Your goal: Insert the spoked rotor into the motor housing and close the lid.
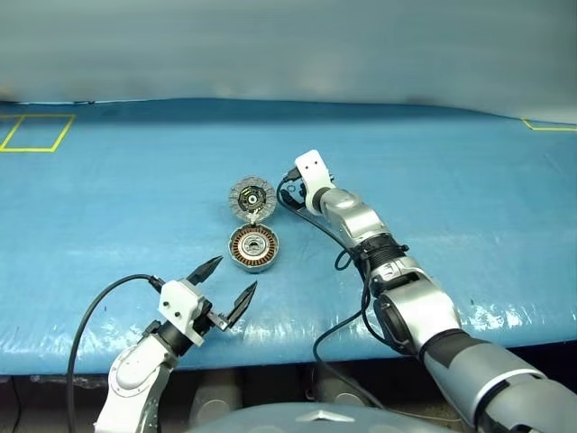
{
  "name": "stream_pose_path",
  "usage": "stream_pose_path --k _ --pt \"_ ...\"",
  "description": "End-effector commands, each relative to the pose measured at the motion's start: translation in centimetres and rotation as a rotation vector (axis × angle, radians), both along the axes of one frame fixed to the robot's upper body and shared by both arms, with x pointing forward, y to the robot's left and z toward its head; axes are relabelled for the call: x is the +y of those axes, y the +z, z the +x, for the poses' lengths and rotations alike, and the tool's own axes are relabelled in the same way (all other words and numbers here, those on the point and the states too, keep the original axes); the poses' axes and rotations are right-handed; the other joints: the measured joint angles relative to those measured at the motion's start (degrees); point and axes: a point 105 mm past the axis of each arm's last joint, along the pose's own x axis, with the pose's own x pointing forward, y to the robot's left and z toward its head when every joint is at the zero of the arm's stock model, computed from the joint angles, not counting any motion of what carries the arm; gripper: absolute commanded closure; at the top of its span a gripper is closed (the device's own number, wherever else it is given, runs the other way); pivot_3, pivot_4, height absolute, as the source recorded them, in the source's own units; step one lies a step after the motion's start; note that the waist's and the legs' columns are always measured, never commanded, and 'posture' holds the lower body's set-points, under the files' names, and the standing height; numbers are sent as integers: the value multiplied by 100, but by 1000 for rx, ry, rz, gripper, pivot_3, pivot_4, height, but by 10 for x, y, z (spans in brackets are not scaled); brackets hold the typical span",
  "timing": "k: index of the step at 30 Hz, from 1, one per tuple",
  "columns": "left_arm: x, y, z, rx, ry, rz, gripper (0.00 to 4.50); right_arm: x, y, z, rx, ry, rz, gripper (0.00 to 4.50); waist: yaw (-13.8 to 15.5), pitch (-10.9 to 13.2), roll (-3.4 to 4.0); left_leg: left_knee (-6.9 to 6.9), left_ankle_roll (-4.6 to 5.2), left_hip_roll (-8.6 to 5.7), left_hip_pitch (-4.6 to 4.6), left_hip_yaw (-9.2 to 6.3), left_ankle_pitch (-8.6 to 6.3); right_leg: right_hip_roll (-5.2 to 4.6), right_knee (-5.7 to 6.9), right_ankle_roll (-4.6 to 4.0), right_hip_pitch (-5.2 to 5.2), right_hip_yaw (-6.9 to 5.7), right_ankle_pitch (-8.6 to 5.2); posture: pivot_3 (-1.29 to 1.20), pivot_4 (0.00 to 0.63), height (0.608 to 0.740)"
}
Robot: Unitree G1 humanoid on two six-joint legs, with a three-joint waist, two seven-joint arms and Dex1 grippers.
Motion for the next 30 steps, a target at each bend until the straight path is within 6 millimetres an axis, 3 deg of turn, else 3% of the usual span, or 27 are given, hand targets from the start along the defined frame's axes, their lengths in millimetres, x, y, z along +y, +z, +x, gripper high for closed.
stream_pose_path --k 1,18,30 --pt "2 2 1 -28 25 -8 42 9 18 7 -62 5 35 0 -35 0 1 0 0 0 0 -1 0 1 0 0 0 0 0 0 150 740" --pt "-3 8 4 -29 45 -54 42 37 6 1 -27 32 74 0 -94 3 5 -9 0 2 0 -3 0 0 -1 -1 -3 2 -1 0 150 740" --pt "-6 9 3 -26 50 -58 42 26 -2 4 -5 -30 80 0 -99 5 8 -11 0 3 0 -3 0 0 -1 -2 -5 2 -2 0 150 740"
